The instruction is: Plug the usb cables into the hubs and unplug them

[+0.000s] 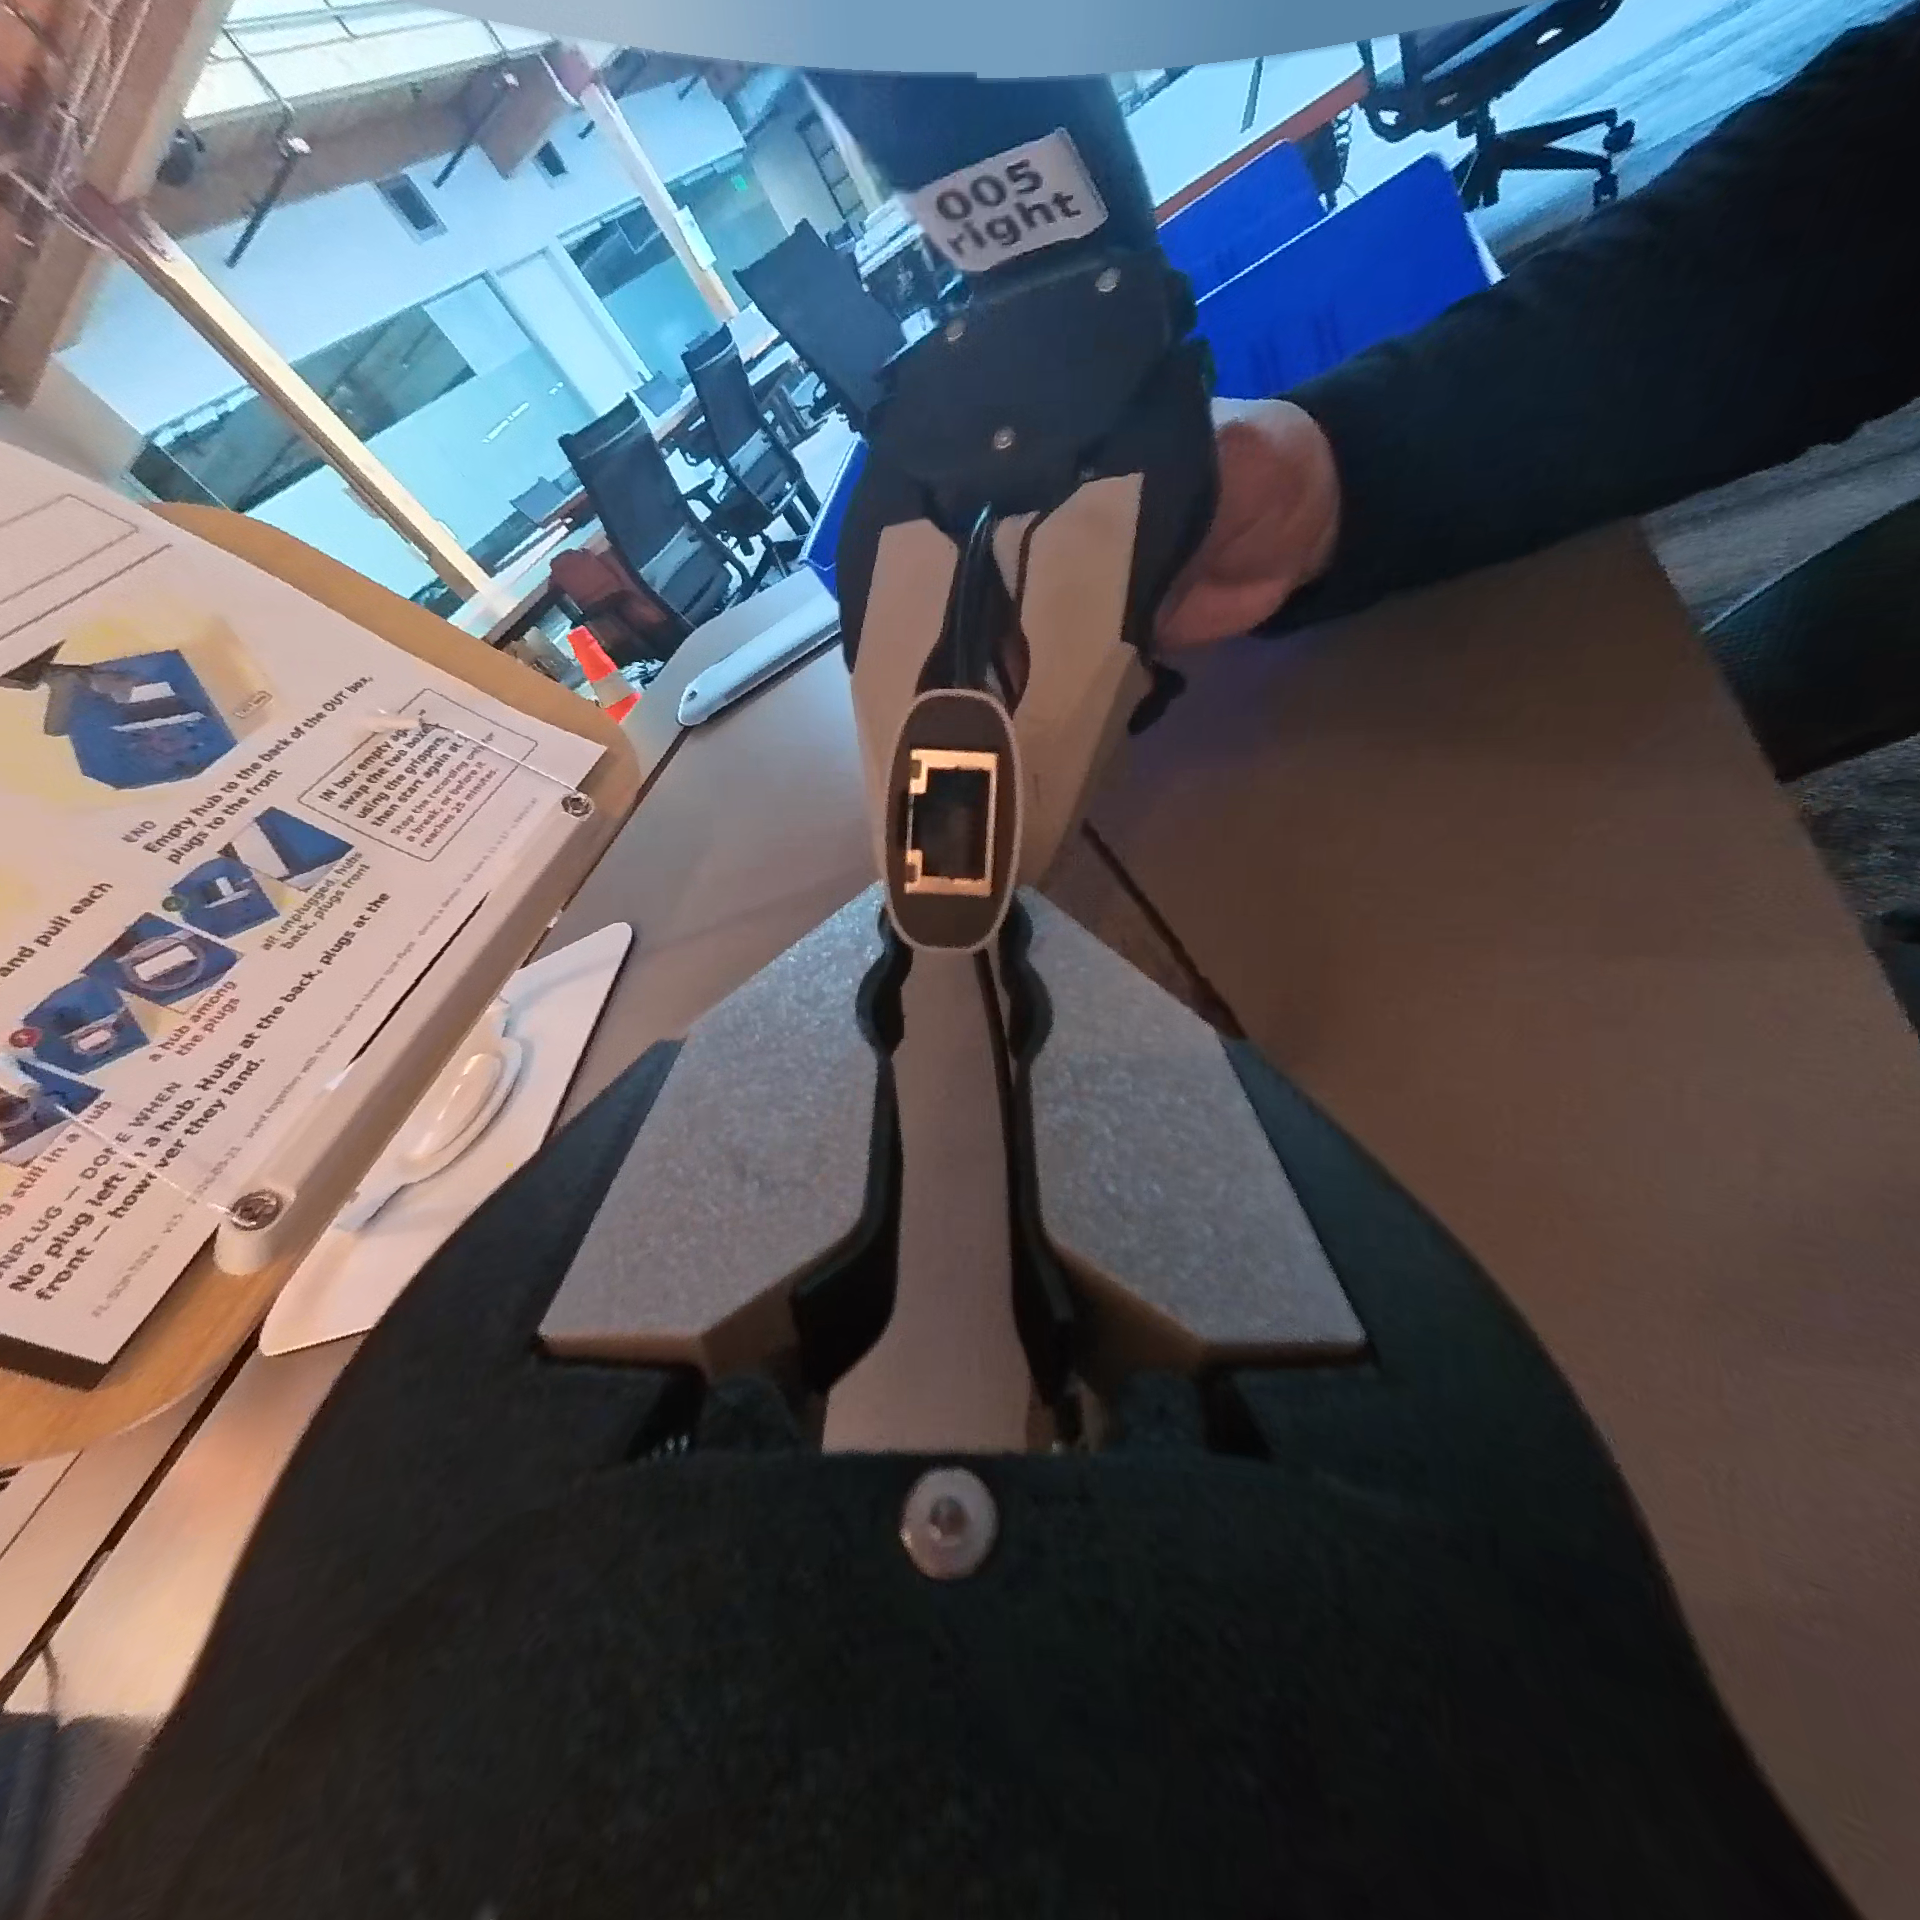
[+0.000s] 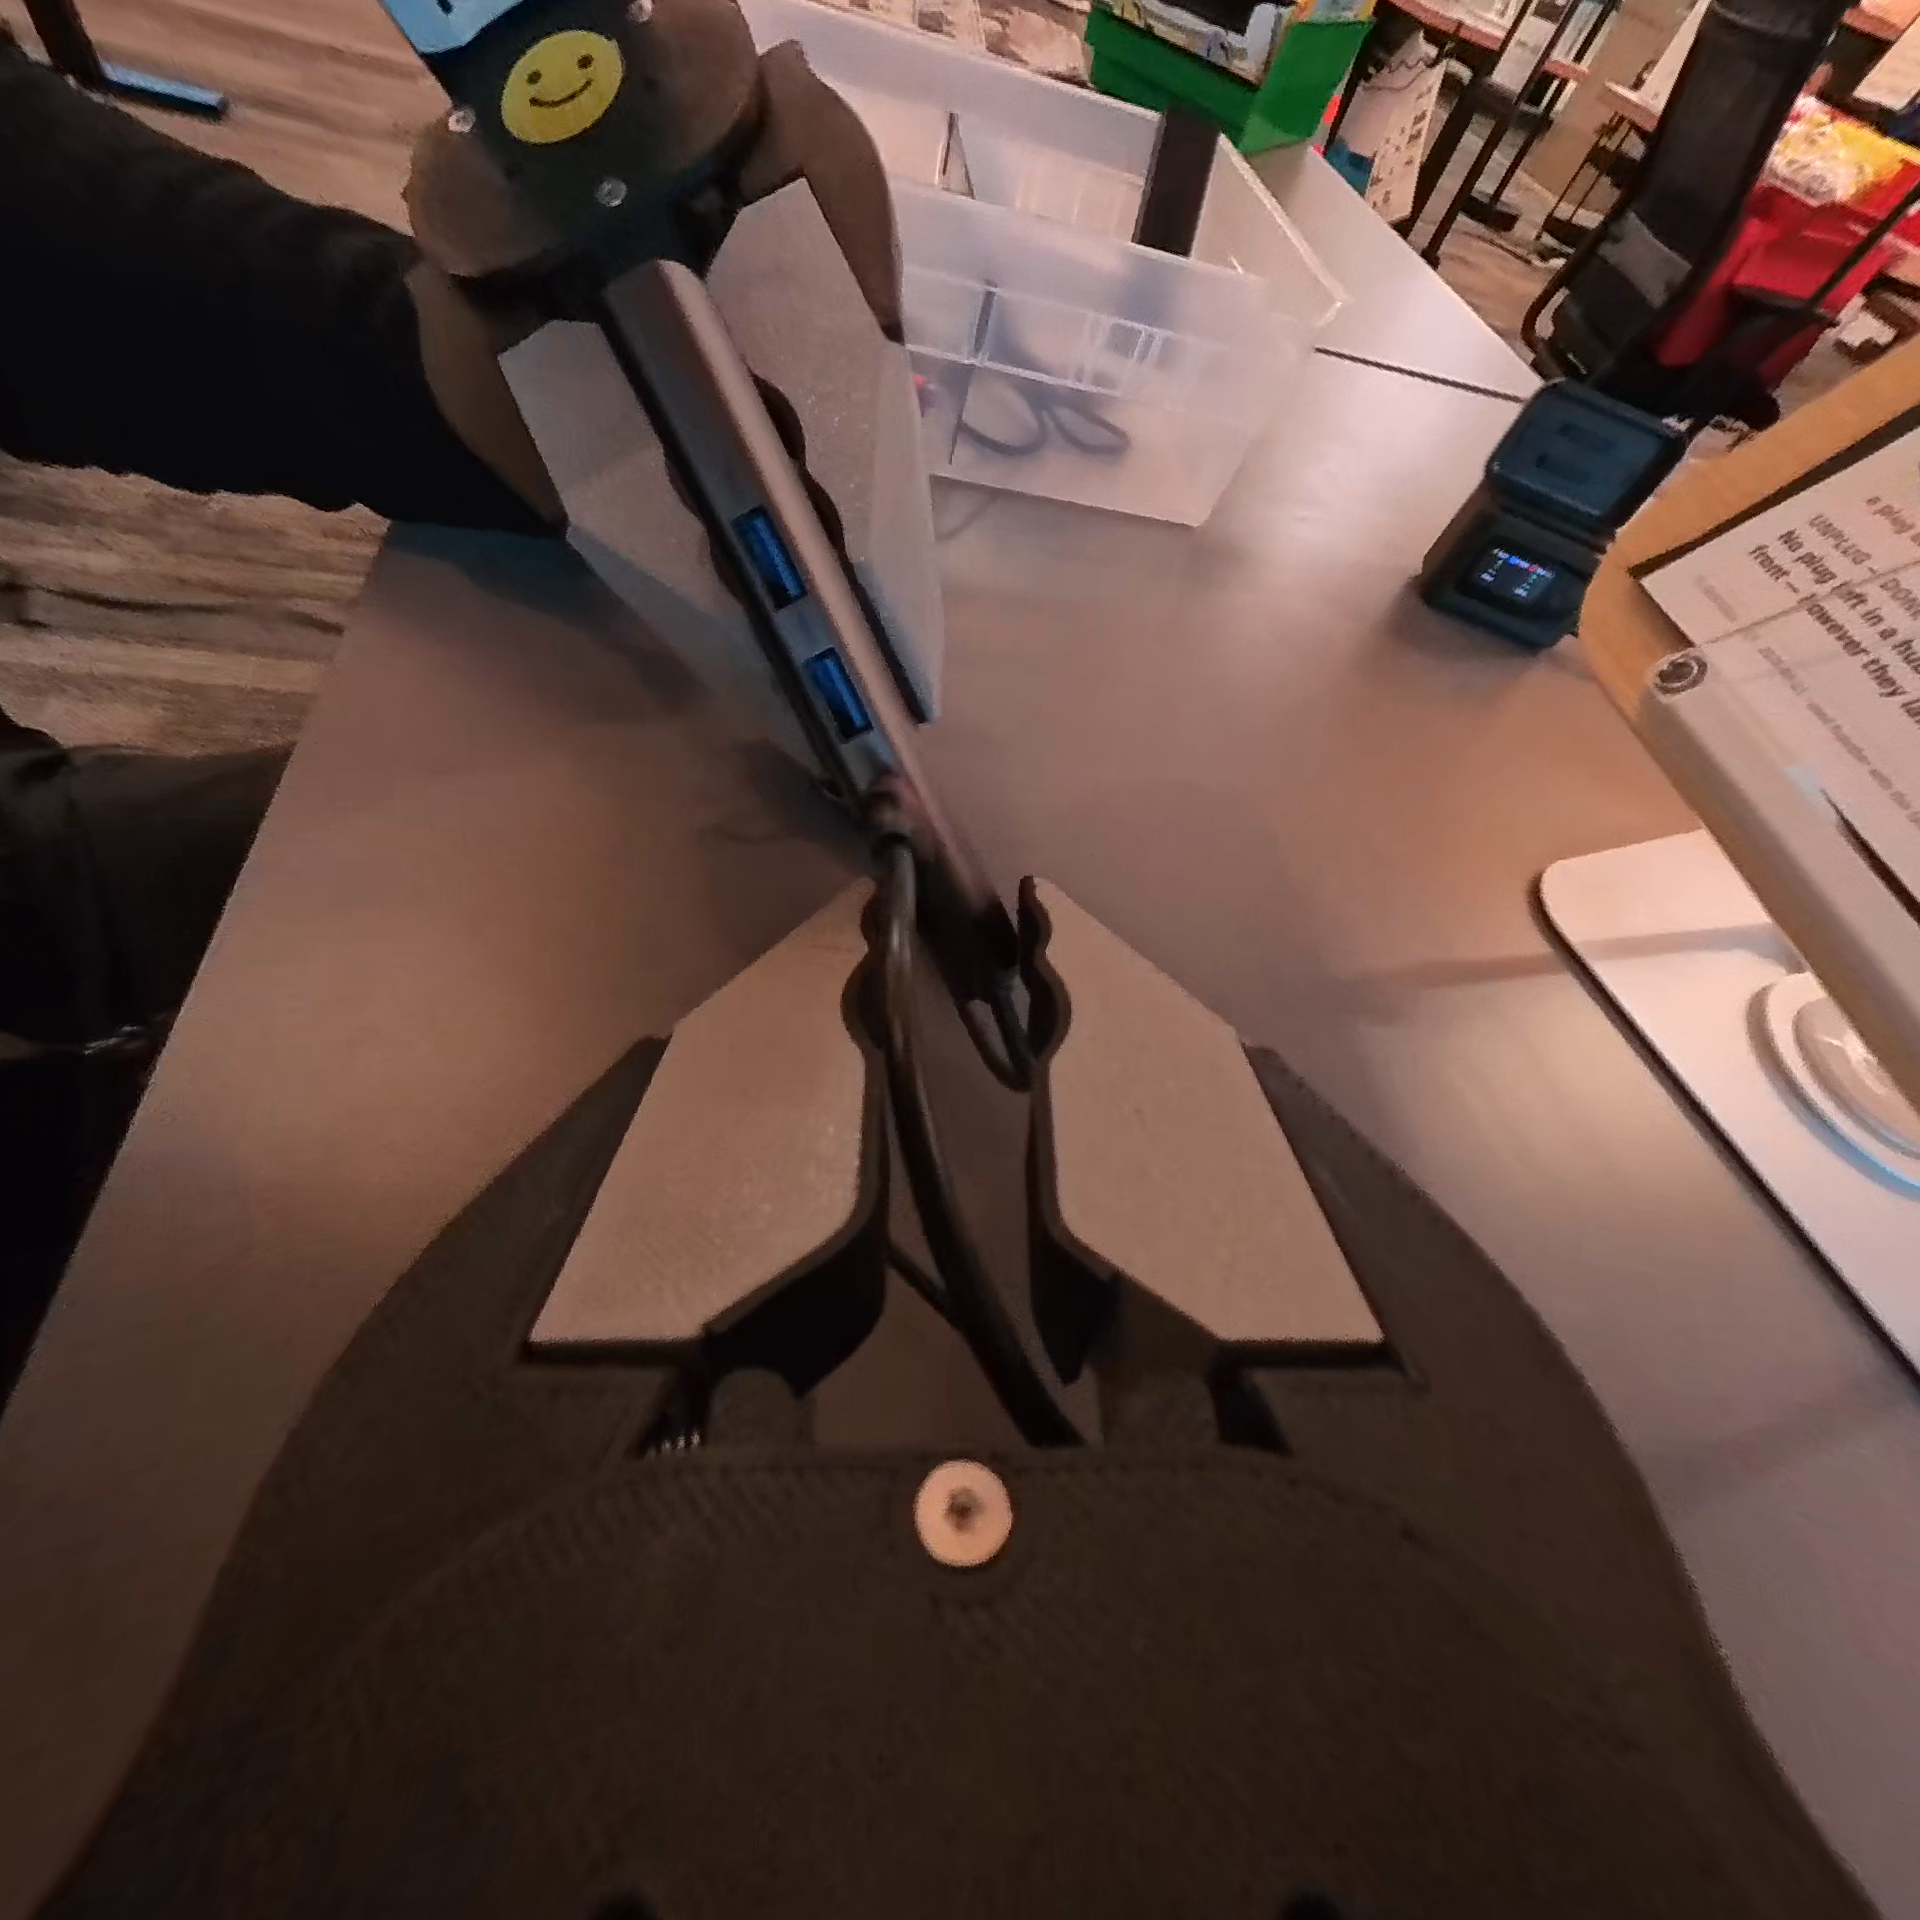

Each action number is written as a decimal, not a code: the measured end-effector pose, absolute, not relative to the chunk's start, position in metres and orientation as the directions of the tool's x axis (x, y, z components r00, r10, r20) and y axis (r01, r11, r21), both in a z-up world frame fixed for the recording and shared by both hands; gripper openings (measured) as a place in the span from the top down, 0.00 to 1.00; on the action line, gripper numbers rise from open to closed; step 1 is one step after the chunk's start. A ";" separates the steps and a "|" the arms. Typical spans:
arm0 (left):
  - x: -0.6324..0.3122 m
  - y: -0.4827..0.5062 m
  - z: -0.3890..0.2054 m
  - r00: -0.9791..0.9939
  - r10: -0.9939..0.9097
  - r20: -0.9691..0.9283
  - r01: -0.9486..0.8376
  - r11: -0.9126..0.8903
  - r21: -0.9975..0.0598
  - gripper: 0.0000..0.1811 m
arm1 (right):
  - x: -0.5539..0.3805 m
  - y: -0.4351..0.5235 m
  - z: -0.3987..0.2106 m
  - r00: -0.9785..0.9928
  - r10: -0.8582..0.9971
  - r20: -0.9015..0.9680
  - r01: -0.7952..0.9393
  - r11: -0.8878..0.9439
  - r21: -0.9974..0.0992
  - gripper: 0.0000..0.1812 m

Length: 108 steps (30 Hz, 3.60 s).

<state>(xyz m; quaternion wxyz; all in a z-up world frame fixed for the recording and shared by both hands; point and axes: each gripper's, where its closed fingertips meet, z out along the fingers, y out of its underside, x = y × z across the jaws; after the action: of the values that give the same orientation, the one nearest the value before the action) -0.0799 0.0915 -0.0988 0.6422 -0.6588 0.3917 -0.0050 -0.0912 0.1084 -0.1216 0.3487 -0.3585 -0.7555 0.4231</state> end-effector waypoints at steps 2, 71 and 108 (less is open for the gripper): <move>-0.079 0.090 -0.098 0.692 -0.532 -0.488 -0.502 0.131 -0.855 0.92 | -0.090 0.107 -0.121 -0.504 0.830 0.237 0.239 0.398 -0.886 0.89; -0.165 0.125 -0.142 0.814 -0.339 -0.471 -0.547 -0.176 -0.818 1.00 | 0.094 0.445 -0.034 0.052 0.956 0.288 0.868 0.099 -0.487 0.56; -0.240 0.054 -0.025 0.798 -0.114 -0.592 -0.585 -0.383 -0.715 0.81 | -0.189 0.171 -0.134 -0.134 0.976 -0.174 0.334 -0.121 -0.935 0.63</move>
<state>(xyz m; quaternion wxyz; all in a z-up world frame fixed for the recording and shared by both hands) -0.2403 0.0539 -0.0248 0.5104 -0.7990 0.2188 0.2307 -0.1891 0.1706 -0.1339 0.3297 -0.5693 -0.5753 0.4861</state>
